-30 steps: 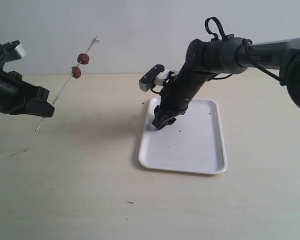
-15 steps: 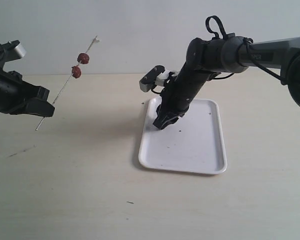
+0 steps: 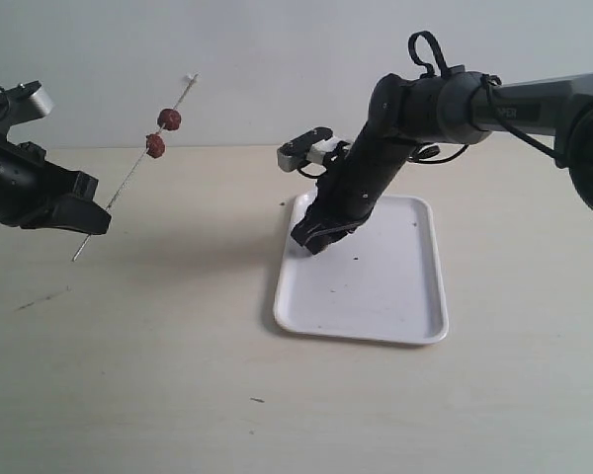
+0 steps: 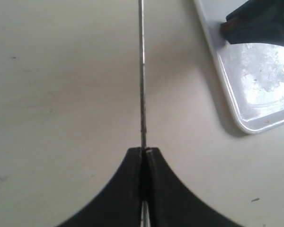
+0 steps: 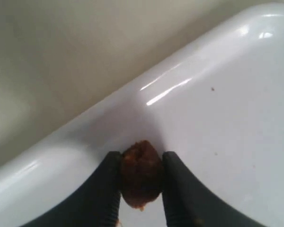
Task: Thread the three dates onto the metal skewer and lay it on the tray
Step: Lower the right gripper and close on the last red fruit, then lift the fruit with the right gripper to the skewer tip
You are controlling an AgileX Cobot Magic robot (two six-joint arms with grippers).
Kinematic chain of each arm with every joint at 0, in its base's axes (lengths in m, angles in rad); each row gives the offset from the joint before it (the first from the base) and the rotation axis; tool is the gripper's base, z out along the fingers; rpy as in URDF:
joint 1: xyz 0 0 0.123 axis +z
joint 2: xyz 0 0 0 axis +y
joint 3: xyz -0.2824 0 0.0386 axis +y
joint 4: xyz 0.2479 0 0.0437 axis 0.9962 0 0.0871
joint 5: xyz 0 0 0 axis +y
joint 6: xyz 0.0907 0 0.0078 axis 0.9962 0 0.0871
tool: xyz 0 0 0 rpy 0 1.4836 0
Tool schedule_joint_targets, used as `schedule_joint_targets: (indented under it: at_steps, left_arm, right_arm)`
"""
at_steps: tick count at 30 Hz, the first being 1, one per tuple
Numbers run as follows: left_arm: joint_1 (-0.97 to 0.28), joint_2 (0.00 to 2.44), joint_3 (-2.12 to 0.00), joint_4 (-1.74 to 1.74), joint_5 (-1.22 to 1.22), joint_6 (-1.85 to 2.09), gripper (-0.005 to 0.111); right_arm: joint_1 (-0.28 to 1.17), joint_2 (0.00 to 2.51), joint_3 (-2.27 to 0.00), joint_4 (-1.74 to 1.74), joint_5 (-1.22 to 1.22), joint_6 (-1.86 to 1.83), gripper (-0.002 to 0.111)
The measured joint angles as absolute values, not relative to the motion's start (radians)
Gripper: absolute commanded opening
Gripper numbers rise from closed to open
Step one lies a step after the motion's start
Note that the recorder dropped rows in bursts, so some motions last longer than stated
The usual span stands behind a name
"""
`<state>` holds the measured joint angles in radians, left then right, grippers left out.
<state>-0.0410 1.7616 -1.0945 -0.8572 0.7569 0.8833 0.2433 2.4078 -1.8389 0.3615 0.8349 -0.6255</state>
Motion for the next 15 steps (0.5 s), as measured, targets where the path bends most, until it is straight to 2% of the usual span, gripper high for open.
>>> schedule_joint_targets:
  at_steps: [6, 11, 15]
  left_arm:
    - [-0.041, 1.762, -1.095, -0.870, 0.795, 0.883, 0.000]
    - [-0.041, 1.762, -1.095, -0.883, 0.850, 0.891, 0.000]
    - [-0.060, 1.762, -1.095, -0.887, 0.885, 0.904, 0.000]
  right_arm:
    - [0.234, 2.400, -1.839, 0.370, 0.850, -0.479, 0.018]
    - [0.174, 2.386, -1.839, 0.452, 0.881, -0.389, 0.018]
    - [0.117, 2.374, -1.839, 0.655, 0.891, -0.386, 0.018]
